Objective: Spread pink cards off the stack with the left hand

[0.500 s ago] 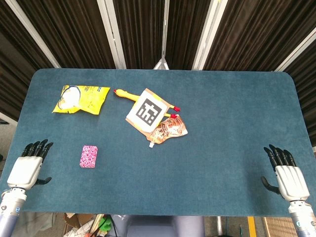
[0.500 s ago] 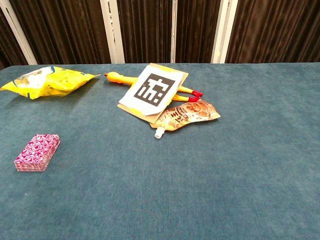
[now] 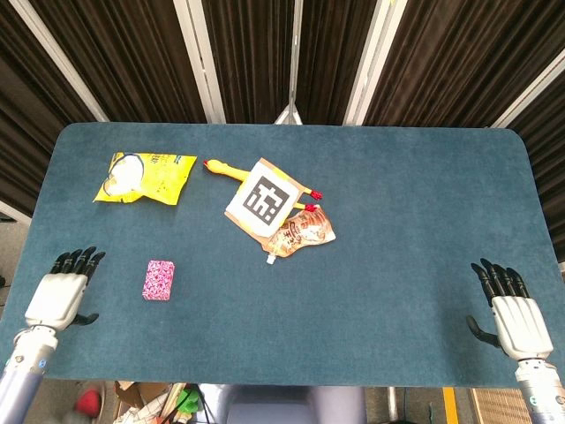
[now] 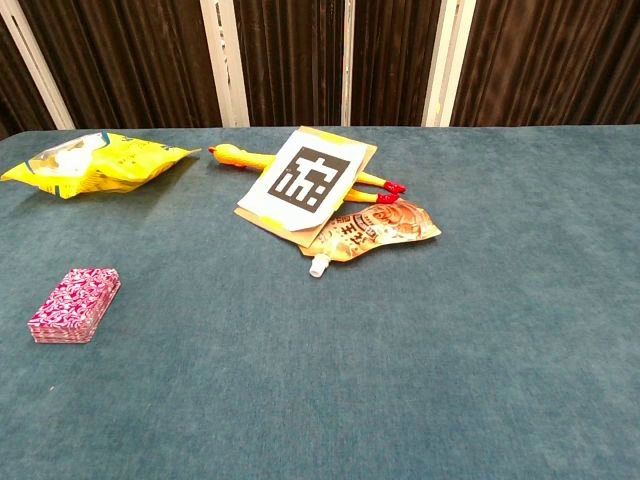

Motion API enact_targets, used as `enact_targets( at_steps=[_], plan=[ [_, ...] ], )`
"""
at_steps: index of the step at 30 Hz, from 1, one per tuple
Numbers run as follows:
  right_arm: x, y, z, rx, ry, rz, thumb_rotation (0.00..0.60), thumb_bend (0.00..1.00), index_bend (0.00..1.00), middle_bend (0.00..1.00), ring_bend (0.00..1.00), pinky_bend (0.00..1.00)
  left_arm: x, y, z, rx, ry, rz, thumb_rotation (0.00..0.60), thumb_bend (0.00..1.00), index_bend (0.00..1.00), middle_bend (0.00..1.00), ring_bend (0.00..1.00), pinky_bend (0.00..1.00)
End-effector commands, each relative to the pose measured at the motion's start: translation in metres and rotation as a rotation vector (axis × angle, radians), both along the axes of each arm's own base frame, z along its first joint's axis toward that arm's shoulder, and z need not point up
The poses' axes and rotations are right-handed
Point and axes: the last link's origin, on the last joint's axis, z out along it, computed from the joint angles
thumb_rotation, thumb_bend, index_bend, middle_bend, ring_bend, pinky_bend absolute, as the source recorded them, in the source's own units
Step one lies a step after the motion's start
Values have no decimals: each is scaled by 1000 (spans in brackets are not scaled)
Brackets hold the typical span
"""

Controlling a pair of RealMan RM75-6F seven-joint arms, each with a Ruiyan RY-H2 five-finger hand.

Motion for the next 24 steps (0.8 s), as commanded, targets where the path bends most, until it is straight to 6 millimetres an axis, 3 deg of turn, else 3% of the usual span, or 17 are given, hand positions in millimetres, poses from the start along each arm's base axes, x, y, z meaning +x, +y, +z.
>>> enact_targets(
  at_steps=[1,9,15,24],
  plan=[
    [0,-1,0,0,-3,-4,600,362,0,0,0,19,10,21,-14,-49,38,-7,600,190,99,0,0,0],
    [-1,-2,1,1,-9,-8,600,362,0,0,0,18,27,47,-50,-105,90,-14,600,191,155,0,0,0],
    [-1,-2,2,1,-14,-8,600,362,0,0,0,18,35,56,-73,-137,121,-3,600,191,164,0,0,0],
    [-1,-1,2,1,-17,-5,600,362,0,0,0,19,45,62,-87,-144,124,5,600,191,153,0,0,0]
  ],
)
